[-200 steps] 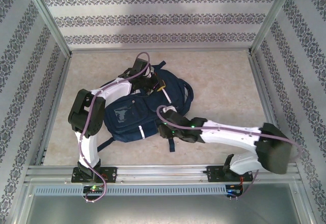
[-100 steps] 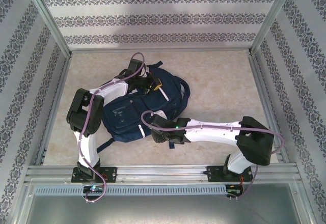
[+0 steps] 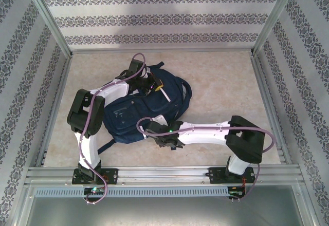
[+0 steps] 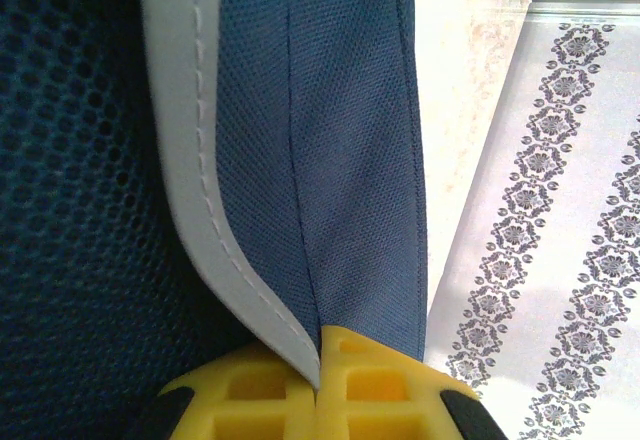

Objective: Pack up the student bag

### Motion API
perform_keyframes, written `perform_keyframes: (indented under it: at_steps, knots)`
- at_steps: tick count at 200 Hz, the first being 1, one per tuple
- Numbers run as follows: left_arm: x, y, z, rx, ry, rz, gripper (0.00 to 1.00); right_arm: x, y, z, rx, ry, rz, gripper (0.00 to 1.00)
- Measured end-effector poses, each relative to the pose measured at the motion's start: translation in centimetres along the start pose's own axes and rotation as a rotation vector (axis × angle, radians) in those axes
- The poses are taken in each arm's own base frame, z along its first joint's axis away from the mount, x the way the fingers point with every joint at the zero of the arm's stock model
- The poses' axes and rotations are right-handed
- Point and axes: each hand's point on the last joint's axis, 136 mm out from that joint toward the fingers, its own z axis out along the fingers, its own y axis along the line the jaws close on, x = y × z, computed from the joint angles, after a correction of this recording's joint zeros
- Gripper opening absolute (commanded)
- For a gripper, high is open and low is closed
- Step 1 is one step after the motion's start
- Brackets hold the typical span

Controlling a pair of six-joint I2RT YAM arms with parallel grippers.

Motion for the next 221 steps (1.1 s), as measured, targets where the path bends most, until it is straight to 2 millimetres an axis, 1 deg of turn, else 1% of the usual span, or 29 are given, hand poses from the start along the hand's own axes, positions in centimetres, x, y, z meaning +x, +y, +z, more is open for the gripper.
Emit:
perform_keyframes:
  at_steps: [15, 39, 62, 101, 126, 147, 165, 175, 185, 197, 206, 221]
  knots:
    - [0.0, 0.0, 0.0, 0.000, 0.000, -0.003, 0.00, -0.3, 0.1, 0.4, 0.023, 0.004, -0.006, 0.37]
    - [0.0, 0.0, 0.0, 0.001, 0.000, -0.005, 0.00, -1.2, 0.1, 0.7, 0.062, -0.003, -0.013, 0.30]
    - [0.0, 0.1, 0.1, 0.001, 0.001, -0.006, 0.00, -2.0, -0.2, 0.5, 0.099, -0.022, -0.023, 0.16]
    - [0.0, 0.2, 0.1, 0.001, 0.000, -0.005, 0.00, -2.0, -1.0, 0.3, 0.119, -0.032, -0.026, 0.02]
    - [0.0, 0.2, 0.1, 0.002, 0.000, -0.004, 0.00, -1.3, -2.5, 0.0, 0.067, -0.047, 0.028, 0.00]
    - [0.0, 0.2, 0.2, 0.001, 0.002, -0.001, 0.00, -1.0, -4.0, 0.0, -0.026, -0.063, 0.124, 0.00]
    - [0.0, 0.3, 0.2, 0.000, 0.004, 0.004, 0.00, -0.8, -5.4, 0.5, -0.080, -0.067, 0.202, 0.00]
    - [0.0, 0.3, 0.2, 0.000, 0.004, 0.009, 0.00, -0.8, -5.5, 0.8, -0.103, -0.065, 0.223, 0.00]
    - [0.0, 0.3, 0.2, 0.001, 0.005, 0.015, 0.00, -0.7, -5.3, 1.0, -0.127, -0.062, 0.230, 0.12]
    - [0.0, 0.3, 0.2, 0.001, 0.005, 0.020, 0.00, -1.0, -4.6, 0.9, -0.166, -0.066, 0.232, 0.22]
    - [0.1, 0.3, 0.2, 0.001, 0.006, 0.022, 0.00, -1.3, -3.9, 0.8, -0.202, -0.076, 0.231, 0.27]
    - [0.0, 0.3, 0.2, 0.002, 0.006, 0.023, 0.00, -1.9, -3.1, 0.6, -0.248, -0.096, 0.231, 0.31]
